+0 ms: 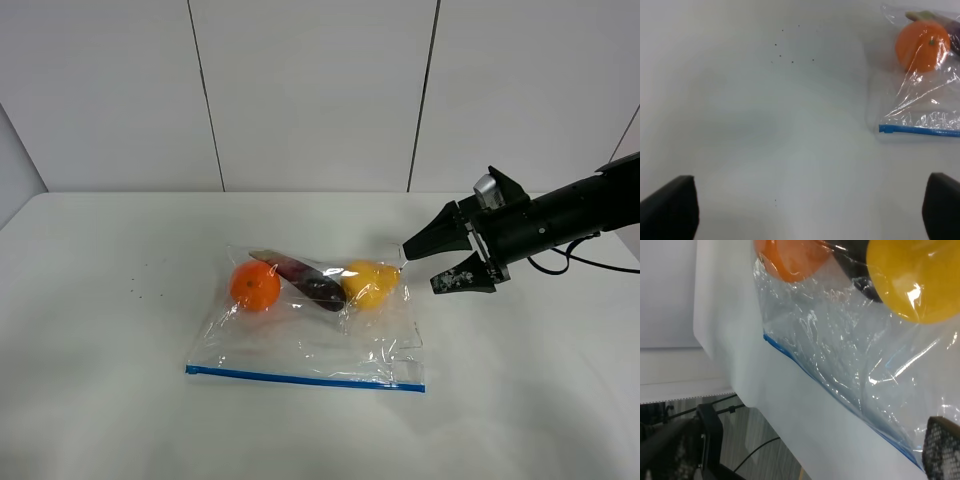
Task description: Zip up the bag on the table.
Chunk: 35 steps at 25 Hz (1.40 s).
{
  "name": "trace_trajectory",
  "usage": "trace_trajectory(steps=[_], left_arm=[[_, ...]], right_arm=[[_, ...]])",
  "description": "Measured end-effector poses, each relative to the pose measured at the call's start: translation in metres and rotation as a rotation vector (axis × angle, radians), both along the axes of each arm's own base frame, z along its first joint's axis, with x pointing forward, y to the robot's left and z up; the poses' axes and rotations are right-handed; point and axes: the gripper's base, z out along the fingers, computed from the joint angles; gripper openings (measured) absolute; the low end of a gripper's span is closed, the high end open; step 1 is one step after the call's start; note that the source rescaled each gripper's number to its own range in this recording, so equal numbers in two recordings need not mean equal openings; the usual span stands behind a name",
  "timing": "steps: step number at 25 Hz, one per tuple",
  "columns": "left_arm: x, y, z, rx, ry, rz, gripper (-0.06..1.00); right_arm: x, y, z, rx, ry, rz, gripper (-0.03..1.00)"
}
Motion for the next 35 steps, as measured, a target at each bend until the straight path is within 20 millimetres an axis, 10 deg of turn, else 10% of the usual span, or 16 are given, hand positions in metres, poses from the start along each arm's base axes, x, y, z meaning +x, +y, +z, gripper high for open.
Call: trace_trajectory(steps=[11,19,24,35], left_arm=[[0.0,0.0,0.0,0.0,0.0,0.0,1.0],[0.0,0.0,0.0,0.0,0.0,0.0,1.0],[0.0,0.0,0.0,0.0,0.0,0.0,1.0],[0.0,0.0,0.0,0.0,0.0,0.0,1.0]], right_arm=[[-0.009,-0.005,-0.003,-0.115,0.0,0.09,1.0],[-0.02,-0.058,0.005,-0.823,0.04,-0.014,1.0],[-0.032,-0.079,0.043,-1.068,-0.011,-0.173,1.0],[-0.087,-0.056,0.118,-0.885,-0.383,-0.266,1.0]])
